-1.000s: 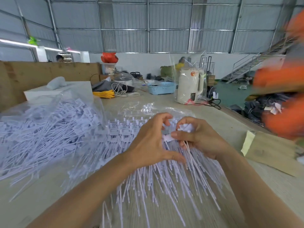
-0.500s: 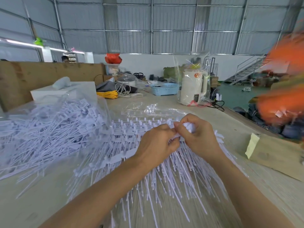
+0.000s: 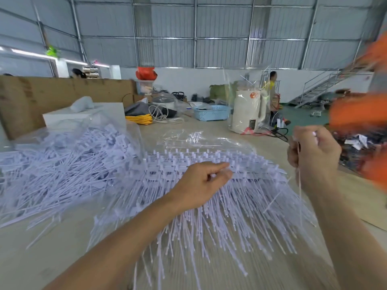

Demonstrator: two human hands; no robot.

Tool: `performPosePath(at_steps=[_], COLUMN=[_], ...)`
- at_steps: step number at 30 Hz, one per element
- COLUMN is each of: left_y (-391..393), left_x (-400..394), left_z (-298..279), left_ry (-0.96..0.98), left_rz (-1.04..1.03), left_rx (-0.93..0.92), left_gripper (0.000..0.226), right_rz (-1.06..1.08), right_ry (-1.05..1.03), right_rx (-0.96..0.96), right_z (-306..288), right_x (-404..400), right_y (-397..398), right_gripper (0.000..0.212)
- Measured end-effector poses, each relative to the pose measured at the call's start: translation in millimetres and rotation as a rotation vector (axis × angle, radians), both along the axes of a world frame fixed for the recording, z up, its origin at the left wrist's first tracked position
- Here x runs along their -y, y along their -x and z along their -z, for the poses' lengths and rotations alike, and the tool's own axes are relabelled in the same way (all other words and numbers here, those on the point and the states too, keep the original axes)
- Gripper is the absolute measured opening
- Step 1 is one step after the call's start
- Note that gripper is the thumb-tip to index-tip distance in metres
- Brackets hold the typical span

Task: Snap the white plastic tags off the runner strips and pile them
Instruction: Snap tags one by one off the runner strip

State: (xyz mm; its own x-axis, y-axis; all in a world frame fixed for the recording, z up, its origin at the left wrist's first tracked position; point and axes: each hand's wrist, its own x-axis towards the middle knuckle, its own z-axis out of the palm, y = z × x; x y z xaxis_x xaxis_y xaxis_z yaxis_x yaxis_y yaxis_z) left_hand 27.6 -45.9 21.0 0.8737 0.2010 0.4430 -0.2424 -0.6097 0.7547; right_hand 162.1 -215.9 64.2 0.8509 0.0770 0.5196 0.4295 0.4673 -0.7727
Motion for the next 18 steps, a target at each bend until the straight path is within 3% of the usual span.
performPosePath(at_steps=[3, 7, 11, 13, 16, 18], left_y=[-1.2, -2.6, -7.1, -9.5, -11.8, -14.1], left_x=[-0.8, -6.3, -3.8, -0.7, 4.6, 7.5], left_z=[-9.7, -13.7, -12.5, -12.1, -9.7, -7.9], left_ry=[0.062, -0.116, -0.168, -0.191, -0.277, -0.304], left_rz=[0.066, 0.009, -0.087, -0.126, -0.143, -0.130], left_rx=[-0.039, -0.090, -0.019, 0.027, 0.077, 0.083], left_gripper=[0.059, 0.069, 0.061, 0.056, 0.057, 0.058], right_rz=[-0.259, -0.660, -0.421, -0.291, -0.306, -0.357], right_ry=[-0.065, 0.025, 0.431, 0.519, 0.636, 0.740], right_rx=[0.021, -0.025, -0.096, -0.116, -0.082, 0.049], right_z=[-9.6, -18.4, 1.7, 12.7, 24.4, 29.6], right_x=[-0.6, 10.2, -12.4, -31.8, -45.9, -49.4], right_y=[9.9, 13.2, 17.9, 24.5, 30.0, 33.6], right_gripper=[0.023, 0.031, 0.020, 0.014, 0.013, 0.013])
